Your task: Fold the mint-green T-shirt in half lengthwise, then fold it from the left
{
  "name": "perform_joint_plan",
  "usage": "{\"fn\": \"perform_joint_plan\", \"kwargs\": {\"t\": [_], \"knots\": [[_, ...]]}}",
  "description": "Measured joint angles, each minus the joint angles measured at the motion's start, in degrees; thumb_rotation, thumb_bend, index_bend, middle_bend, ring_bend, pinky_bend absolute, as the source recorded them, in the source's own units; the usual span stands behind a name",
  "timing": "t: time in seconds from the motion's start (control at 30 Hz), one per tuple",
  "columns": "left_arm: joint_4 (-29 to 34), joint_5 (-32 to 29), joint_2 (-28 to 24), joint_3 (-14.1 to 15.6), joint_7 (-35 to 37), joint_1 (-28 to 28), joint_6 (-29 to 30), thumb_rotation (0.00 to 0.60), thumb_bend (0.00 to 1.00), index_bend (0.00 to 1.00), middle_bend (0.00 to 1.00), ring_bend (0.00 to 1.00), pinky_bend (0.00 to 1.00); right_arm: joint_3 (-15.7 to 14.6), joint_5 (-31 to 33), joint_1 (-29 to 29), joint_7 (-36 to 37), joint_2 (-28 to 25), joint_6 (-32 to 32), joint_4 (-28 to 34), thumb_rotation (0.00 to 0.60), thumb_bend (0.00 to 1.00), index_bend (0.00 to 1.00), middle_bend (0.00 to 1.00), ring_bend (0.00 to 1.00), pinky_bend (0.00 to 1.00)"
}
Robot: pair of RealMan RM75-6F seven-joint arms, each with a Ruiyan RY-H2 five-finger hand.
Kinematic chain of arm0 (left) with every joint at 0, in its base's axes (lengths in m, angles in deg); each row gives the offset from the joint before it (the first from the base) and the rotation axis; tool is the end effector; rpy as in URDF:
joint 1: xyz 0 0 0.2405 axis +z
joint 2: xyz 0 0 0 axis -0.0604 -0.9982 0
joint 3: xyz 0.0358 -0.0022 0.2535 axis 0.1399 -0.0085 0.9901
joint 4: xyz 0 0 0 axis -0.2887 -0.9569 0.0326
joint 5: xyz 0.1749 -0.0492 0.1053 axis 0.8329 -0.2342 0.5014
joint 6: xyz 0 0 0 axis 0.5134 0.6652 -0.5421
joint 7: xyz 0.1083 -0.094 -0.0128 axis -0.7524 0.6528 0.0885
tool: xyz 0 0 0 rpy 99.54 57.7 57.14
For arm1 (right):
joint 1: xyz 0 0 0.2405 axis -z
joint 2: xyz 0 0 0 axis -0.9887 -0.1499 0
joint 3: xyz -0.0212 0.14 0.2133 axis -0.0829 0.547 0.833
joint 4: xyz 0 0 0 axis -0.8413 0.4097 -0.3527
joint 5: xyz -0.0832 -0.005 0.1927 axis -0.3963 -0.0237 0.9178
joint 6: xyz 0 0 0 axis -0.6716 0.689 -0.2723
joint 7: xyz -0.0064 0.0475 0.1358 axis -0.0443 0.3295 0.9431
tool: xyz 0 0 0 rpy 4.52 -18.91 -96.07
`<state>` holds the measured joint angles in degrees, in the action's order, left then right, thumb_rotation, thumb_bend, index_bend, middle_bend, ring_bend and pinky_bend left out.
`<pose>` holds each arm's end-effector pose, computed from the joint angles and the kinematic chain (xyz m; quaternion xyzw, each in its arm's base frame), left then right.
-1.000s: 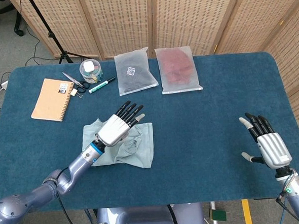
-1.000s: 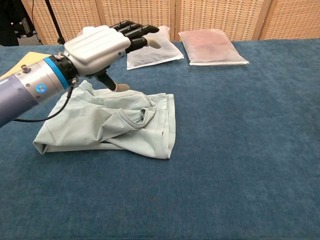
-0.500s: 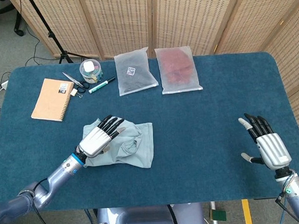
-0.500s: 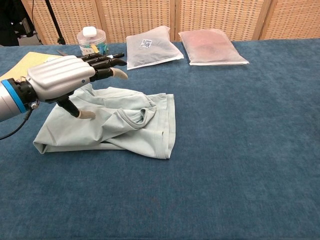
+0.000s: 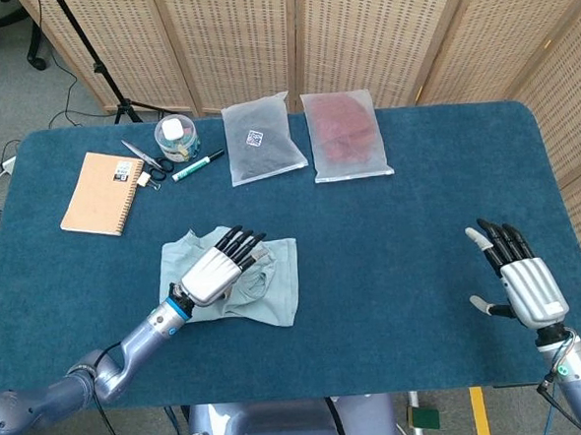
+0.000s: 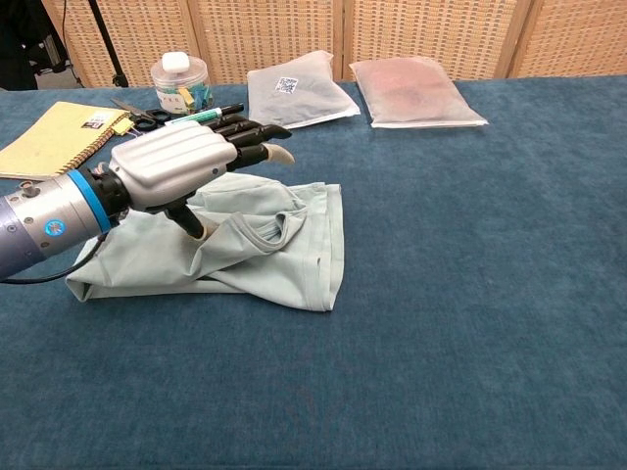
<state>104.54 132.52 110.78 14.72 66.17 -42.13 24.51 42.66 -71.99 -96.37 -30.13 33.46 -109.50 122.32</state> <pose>-0.1528 0.3377 -0.0657 -0.8229 -0.1686 -0.4311 0.3294 -0.2912 -0.2376 0.1417 0.6443 -0.3713 0.4537 0.4911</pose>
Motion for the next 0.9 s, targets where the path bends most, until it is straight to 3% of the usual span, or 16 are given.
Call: {"fn": "perform_joint_plan", "kwargs": {"t": [0.57, 0.9], "knots": [[-5.0, 0.94, 8.74, -1.34, -4.03, -3.64, -2.65, 0.6, 0.22, 0.0, 0.0, 0.0, 0.0, 0.21, 0.06, 0.16, 1.2, -0.59, -0.36, 0.03, 0.6, 0.05, 0.0, 0.0, 0.0, 0.0], [-6.41, 0.82, 9.42, -0.9, -5.53, -2.72, -1.42, 0.6, 0.21, 0.0, 0.0, 0.0, 0.0, 0.43, 0.2, 0.31, 2.11, -0.96, -0.73, -0.08, 0.6, 0.05, 0.0, 0.0, 0.0, 0.0]]}}
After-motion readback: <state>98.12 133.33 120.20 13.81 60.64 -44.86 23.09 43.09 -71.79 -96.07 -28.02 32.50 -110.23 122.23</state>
